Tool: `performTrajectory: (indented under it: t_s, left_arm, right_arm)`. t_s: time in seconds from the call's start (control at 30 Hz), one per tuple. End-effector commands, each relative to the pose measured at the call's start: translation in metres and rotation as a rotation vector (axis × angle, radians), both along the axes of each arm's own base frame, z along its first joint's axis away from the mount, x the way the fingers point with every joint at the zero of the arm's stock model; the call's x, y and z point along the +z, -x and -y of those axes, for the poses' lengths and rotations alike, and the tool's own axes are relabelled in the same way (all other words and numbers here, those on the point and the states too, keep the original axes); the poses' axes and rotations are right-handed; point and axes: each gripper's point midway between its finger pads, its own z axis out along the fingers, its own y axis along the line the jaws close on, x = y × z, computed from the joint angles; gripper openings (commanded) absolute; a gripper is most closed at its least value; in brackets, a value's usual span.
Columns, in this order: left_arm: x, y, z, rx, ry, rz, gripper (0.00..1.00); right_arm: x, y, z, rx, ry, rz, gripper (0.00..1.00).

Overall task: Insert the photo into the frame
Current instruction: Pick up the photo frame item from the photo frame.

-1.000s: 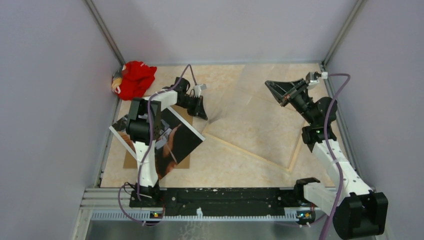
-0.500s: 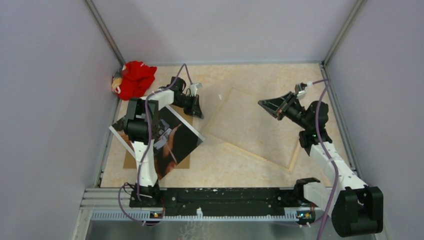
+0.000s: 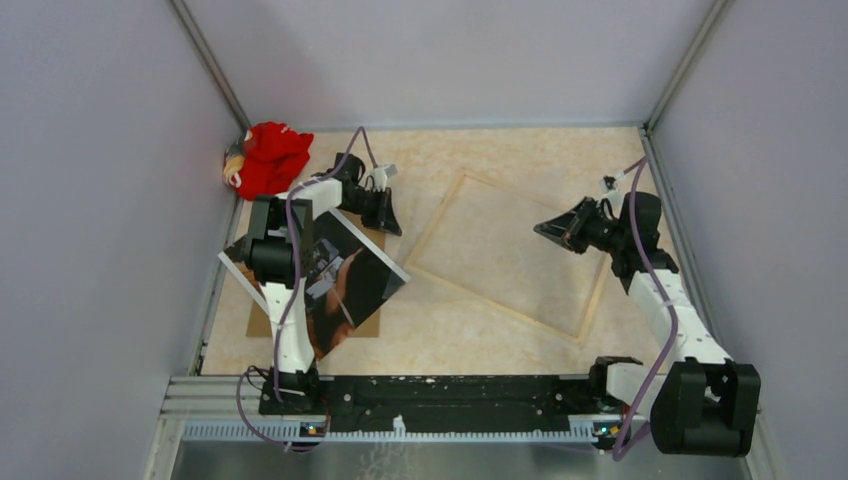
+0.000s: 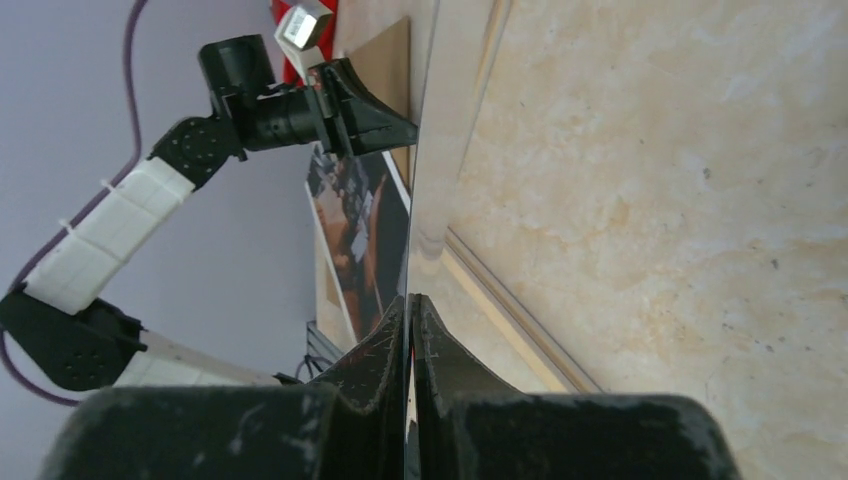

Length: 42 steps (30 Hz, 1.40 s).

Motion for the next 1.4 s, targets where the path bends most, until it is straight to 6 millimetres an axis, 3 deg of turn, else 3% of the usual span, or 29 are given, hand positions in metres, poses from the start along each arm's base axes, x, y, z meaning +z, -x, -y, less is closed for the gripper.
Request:
performTrajectory:
  t_s: [0.0, 0.43, 0.63, 1.0, 1.37]
  left_arm:
    - [0.013, 0.002, 0.004, -0.011, 0.02, 0.017, 0.0]
    - [0.018, 0.003, 0.01, -0.027, 0.027, 0.026, 0.0]
    - [0.02, 0.004, 0.014, -0.035, 0.029, 0.027, 0.0]
    - [0.02, 0.006, 0.019, -0.047, 0.036, 0.021, 0.0]
    - [0.019, 0.009, 0.019, -0.05, 0.035, 0.017, 0.0]
  right_arm:
    - [-0.004, -0.008, 0.017, -0.025, 0.133, 0.046, 0.0]
    - [-0.019, -0.005, 0.054, -0.247, 0.214, 0.02, 0.0]
    - [-0.028, -0.004, 0.064, -0.3, 0.227, 0.008, 0.0]
    - [-0.021, -0.013, 0.075, -0.378, 0.24, 0.054, 0.0]
    - [-0.027, -0.016, 0.085, -0.434, 0.262, 0.038, 0.0]
